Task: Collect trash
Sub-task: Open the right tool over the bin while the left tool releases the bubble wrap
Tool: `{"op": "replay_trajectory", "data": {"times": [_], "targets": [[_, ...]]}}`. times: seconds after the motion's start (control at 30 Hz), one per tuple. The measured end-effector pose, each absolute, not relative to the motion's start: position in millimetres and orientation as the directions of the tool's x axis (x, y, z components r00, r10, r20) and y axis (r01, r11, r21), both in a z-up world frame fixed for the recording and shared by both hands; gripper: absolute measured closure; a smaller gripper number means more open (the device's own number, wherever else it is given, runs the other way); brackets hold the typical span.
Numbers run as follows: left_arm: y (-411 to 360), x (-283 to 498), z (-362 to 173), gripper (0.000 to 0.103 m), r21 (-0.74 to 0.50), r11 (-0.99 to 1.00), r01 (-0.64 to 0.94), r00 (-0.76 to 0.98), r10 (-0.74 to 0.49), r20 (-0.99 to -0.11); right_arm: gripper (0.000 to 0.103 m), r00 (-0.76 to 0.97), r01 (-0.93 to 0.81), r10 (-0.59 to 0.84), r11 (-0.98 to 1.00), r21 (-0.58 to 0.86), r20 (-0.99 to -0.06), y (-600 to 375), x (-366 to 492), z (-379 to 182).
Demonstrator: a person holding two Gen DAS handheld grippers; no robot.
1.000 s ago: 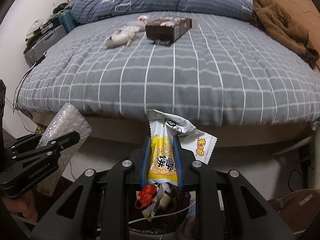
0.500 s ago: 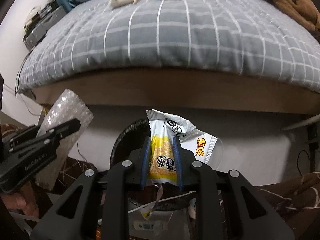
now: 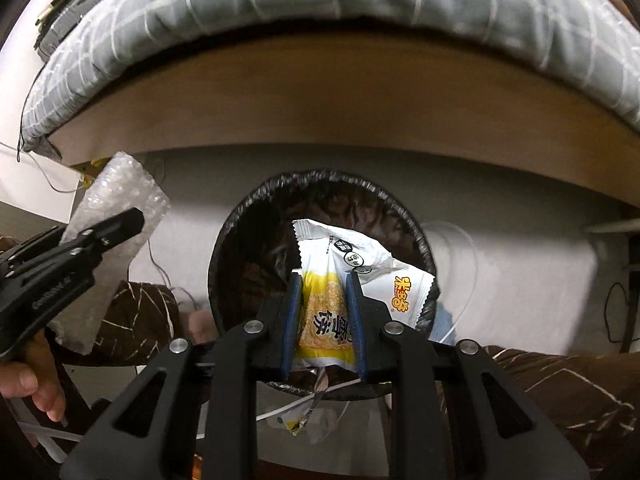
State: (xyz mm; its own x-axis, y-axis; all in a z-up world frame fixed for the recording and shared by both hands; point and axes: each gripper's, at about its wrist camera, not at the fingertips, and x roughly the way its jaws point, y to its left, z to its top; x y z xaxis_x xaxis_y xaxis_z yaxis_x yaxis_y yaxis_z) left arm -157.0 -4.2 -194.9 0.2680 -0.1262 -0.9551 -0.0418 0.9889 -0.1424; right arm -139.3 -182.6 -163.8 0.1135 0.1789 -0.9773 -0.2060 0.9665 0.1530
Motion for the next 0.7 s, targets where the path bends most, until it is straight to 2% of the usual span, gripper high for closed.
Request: {"op": "replay_trajectory", "data": {"times": [0.1,0.17,0.2,0.3,0.37,0.43,0.53,0.7], "targets": [[0.1,-156.3,-199.1,0.075,-0.136,0.989,-0.050,0.261,-0.119,-0.958,0.080,0.088,-0.233,0.183,0.959,0.159,-0.979,-171.7,-138.8,-172.0],[2.6,-156.1,-201.1,0.075,-0.132,0.990,-0.055,0.258,-0.114,-0.959,0.071,0.080,-0.241,0.191,0.956,0.167,-0.978,-168.4,-142.3,-174.2],[4.0,-156.5,-202.7,0.075,-0.133,0.989,-0.058,0.255,-0.114,-0.960,0.061,0.083,-0.239,0.184,0.958,0.159,-0.979,-167.6,-142.3,-175.0],[2.4,-158.3,-205.9,0.075,-0.131,0.990,-0.053,0.247,-0.114,-0.962,0.058,0.091,-0.243,0.174,0.959,0.148,-0.980,-167.5,-141.4,-176.3],[-0.1,-157.7,-207.0,0.075,-0.135,0.990,-0.048,0.245,-0.120,-0.962,0.051,0.104,-0.248,0.158,0.960,0.128,-0.982,-169.4,-142.0,-175.2],[-6.6,-155.7,-207.8,0.075,-0.136,0.990,-0.033,0.244,-0.125,-0.962,0.035,0.118,-0.241,0.139,0.965,0.108,-0.983,-175.6,-143.5,-174.0],[-18.4,-154.1,-210.7,0.075,-0.145,0.989,-0.009,0.237,-0.139,-0.962,0.025,0.122,-0.223,0.132,0.969,0.102,-0.984,-186.0,-144.0,-172.6],[-37.7,-151.0,-215.0,0.075,-0.157,0.987,0.029,0.223,-0.159,-0.962,0.018,0.135,-0.187,0.110,0.979,0.084,-0.985,-205.9,-145.4,-170.2]]}}
